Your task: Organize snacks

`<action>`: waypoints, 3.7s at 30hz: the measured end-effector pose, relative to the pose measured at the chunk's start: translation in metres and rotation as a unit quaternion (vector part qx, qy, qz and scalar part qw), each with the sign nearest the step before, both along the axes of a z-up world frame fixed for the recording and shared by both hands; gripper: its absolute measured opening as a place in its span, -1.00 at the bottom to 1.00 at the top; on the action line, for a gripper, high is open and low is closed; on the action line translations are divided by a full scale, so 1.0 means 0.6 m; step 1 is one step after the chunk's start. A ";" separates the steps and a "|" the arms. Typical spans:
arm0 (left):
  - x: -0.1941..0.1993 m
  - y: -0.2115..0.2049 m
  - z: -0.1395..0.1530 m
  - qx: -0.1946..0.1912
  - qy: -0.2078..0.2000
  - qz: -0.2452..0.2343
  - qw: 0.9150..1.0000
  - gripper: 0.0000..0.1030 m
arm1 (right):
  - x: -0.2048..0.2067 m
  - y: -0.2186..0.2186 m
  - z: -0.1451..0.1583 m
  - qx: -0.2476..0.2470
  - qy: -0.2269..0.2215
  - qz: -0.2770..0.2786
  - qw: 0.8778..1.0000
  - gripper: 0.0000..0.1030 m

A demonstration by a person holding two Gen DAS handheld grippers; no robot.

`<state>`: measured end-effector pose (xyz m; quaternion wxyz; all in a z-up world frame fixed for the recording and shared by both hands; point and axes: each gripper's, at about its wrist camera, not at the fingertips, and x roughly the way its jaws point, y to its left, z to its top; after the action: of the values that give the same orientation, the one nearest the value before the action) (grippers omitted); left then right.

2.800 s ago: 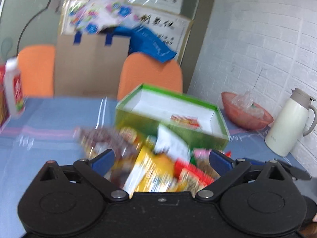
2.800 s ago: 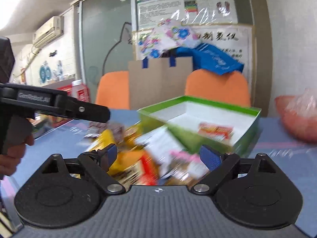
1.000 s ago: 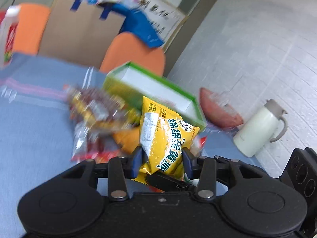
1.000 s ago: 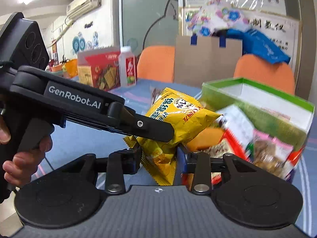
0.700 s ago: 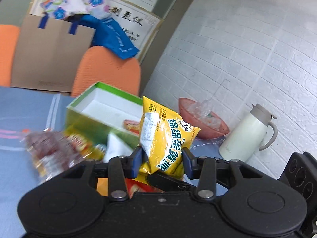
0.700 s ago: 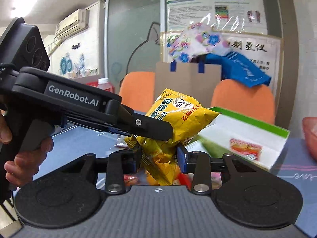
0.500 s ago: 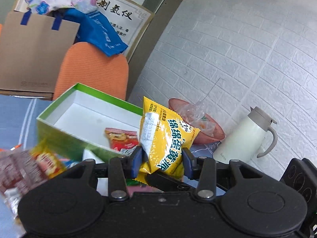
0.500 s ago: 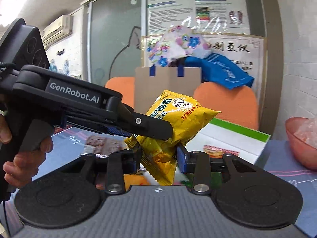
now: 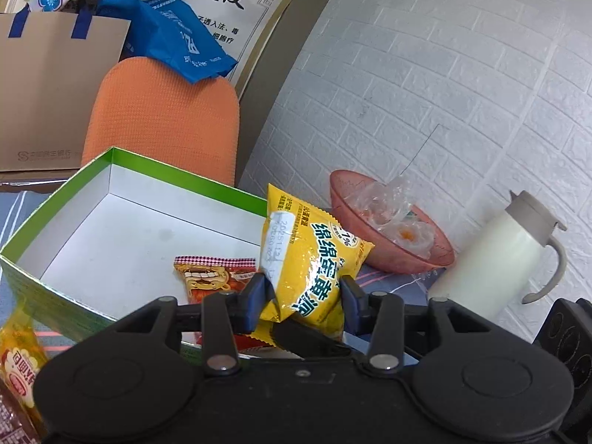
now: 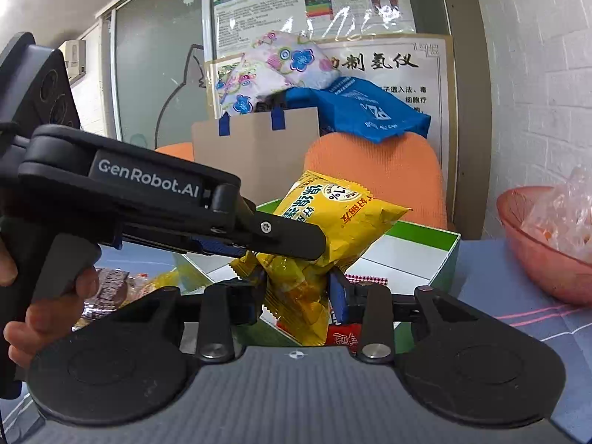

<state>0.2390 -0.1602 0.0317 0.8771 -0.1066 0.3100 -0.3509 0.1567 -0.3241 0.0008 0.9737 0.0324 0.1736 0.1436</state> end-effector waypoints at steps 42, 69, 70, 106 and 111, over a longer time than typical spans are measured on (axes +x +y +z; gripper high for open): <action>-0.349 0.197 -0.086 0.027 0.026 0.045 0.998 1.00 | -0.269 0.071 -0.049 0.002 0.092 0.072 0.993 0.65; -0.354 0.223 -0.112 0.044 0.052 0.092 0.993 1.00 | -0.210 0.096 -0.056 -0.039 0.104 0.014 0.994 0.66; -0.353 0.220 -0.114 0.047 0.052 0.091 0.993 1.00 | -0.207 0.099 -0.058 -0.044 0.106 0.013 0.993 0.66; -0.160 0.182 0.029 -0.023 -0.016 0.119 0.992 0.34 | -0.120 0.065 0.024 -0.040 0.002 -0.010 0.999 0.32; -0.046 0.156 0.036 -0.020 -0.001 0.158 0.987 0.35 | -0.028 0.069 0.023 -0.028 0.003 -0.023 0.999 0.32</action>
<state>0.2111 -0.0667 0.0532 0.9197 -0.1717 0.2810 -0.2139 0.1400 -0.2827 0.0144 0.9768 0.0093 0.1797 0.1162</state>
